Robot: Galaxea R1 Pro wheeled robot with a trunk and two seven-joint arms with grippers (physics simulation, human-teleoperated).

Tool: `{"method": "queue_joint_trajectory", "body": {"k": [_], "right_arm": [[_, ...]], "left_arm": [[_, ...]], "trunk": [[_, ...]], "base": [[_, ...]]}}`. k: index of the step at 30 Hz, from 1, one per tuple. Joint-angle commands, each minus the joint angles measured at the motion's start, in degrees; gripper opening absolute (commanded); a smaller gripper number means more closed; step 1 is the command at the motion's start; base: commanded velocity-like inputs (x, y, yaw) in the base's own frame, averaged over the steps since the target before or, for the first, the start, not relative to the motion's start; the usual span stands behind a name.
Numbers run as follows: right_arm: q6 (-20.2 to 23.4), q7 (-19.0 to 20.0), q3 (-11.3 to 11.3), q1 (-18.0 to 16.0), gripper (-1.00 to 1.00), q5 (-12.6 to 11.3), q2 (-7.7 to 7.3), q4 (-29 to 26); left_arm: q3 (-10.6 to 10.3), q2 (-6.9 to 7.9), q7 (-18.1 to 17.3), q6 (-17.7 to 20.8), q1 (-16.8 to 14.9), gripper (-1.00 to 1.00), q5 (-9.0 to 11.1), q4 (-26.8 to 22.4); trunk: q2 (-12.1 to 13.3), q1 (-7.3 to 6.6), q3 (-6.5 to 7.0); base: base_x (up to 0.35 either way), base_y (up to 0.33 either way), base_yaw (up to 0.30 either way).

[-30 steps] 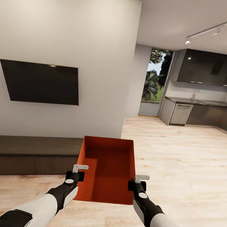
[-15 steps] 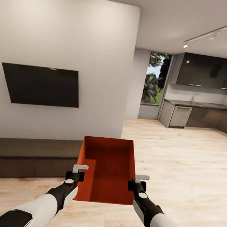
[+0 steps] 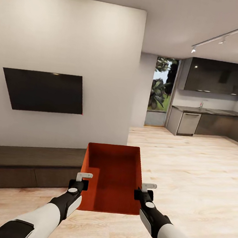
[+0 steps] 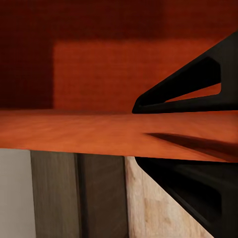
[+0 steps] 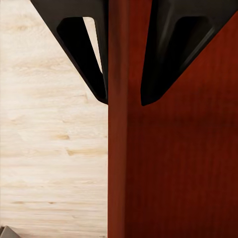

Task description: Move the two storage containers from the living room to the garage. In the garage, place one container on the floor and stack the other container on top of it (either order is fine).

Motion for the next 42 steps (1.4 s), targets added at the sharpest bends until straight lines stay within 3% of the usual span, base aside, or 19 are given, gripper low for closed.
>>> {"method": "queue_joint_trajectory", "body": {"k": [1,24,42], "right_arm": [[-0.3,-4.5,-0.8,0.0,-1.00,-1.0,-0.07,0.3],[-0.2,-4.5,-0.7,0.0,-1.00,-1.0,0.01,0.3],[0.0,-6.1,-0.7,0.0,-1.00,-1.1,0.02,0.4]], "left_arm": [[1.9,0.05,1.0,-2.2,-0.1,-1.00,-0.6,-0.4],[1.9,0.05,1.0,-2.2,-0.1,-1.00,-0.6,-0.4],[1.9,0.05,1.0,-2.2,-0.1,-1.00,-0.6,-0.4]], "trunk": [[-0.1,0.02,-0.11],[-0.1,0.02,-0.11],[-0.1,0.02,0.57]], "base": [[0.000,0.000,0.000],[0.000,0.000,0.000],[0.000,0.000,-0.249]]}}
